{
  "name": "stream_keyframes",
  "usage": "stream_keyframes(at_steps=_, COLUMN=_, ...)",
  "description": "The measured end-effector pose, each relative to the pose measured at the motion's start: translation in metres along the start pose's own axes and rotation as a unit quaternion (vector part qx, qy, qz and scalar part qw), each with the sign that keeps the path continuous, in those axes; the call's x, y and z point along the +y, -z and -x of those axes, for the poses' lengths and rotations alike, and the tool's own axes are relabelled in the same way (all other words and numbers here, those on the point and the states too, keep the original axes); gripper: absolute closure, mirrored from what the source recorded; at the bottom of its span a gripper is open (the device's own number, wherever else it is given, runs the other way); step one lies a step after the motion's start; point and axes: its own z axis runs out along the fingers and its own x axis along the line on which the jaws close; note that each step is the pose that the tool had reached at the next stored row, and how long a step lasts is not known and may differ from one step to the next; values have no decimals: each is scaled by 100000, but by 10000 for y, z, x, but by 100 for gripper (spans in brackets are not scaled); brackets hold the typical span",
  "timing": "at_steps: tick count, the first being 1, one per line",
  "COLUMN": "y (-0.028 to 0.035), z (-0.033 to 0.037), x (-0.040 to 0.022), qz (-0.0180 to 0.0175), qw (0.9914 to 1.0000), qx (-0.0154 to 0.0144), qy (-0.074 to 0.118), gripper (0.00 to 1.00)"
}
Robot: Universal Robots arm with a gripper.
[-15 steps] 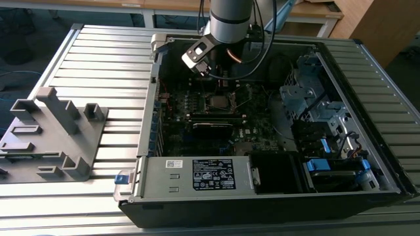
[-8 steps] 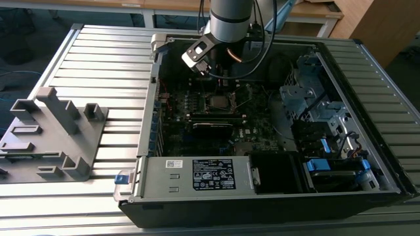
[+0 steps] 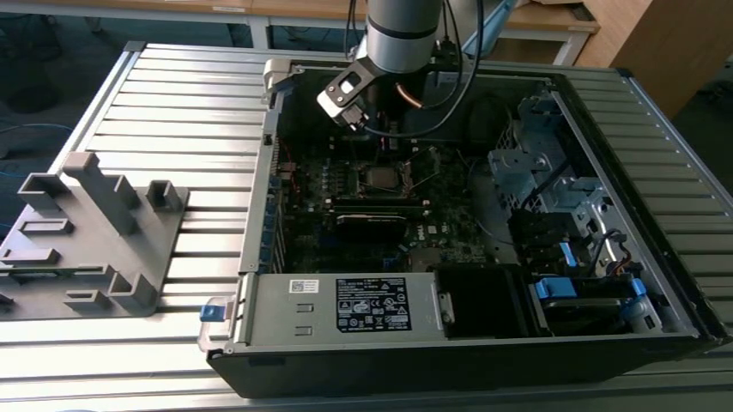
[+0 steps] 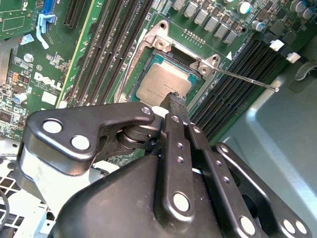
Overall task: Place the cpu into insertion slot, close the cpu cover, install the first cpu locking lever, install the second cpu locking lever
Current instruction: 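Close the cpu cover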
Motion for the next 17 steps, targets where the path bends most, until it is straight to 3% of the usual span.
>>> stream_keyframes(at_steps=17, y=42, z=-2, x=1, qz=6, qw=100000, qx=12, qy=0, gripper=89)
